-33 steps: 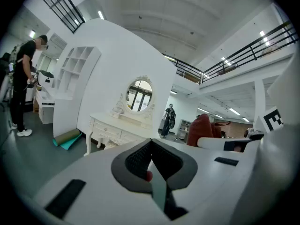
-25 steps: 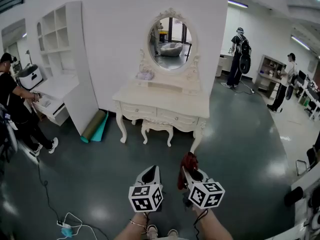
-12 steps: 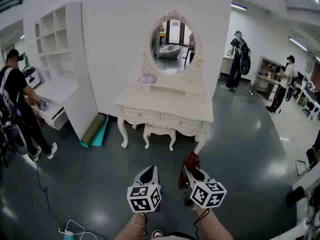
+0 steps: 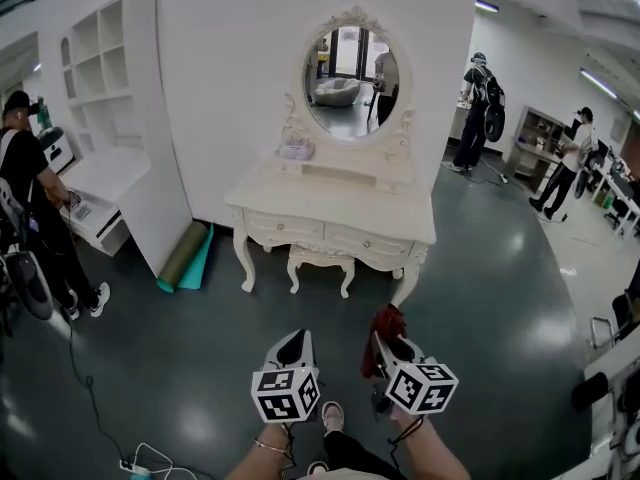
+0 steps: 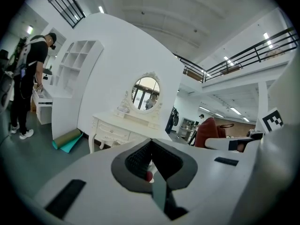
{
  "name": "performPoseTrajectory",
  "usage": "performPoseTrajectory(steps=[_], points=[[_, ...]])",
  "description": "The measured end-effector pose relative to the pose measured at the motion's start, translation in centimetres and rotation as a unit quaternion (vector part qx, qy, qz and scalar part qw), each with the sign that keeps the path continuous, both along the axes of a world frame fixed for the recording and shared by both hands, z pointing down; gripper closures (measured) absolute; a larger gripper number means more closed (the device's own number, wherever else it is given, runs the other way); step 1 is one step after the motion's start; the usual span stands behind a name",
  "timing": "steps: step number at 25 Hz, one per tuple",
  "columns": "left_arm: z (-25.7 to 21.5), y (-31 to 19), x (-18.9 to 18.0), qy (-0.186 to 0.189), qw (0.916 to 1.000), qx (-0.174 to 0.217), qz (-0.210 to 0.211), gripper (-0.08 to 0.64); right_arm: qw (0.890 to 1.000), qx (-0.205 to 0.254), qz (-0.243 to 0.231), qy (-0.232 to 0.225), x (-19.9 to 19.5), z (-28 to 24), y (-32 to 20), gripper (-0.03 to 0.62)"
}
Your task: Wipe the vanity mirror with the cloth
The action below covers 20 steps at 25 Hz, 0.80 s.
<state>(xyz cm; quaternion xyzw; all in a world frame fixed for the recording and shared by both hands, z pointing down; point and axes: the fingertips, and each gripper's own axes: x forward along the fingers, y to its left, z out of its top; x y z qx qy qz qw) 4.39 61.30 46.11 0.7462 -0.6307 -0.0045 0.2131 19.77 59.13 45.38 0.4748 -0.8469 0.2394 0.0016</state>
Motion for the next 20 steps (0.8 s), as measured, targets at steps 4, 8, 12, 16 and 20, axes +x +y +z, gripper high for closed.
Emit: performPoseTrajectory(steps=[4,8,12,16,20], points=[[0.5,-3.3,-0.9,-0.004,1.0,0.0,-0.006,0.557,1.0,-0.002,-0.004,0.003,-0.6,0.5,-4.1,0.531],[0.7,-7.6,-2.0,-0.01,0.9998,-0.002,-0.015,0.557,1.0,-0.002,-0.012,-0.004,-1.8,0.6,-9.0,0.531],[-0.1,-12.8,-2.8,-0.011,0.9997,0.0,-0.024,0.557,1.0,-0.002,-0.022,-0.005,-2.8,0.2,-14.3,0.529],[-0.9,-18.0,-3.3,-0.015,0.9996,0.004,-0.025,0.557,1.0,0.0,-0.023,-0.007,-3.2,-0.4,-19.6,0.529],[-1.0,-22.8,-3.3,-0.016,0.9996,0.004,-0.022,0.557,1.0,0.0,-0.019,-0.008,-3.0,-0.5,-24.6,0.529]])
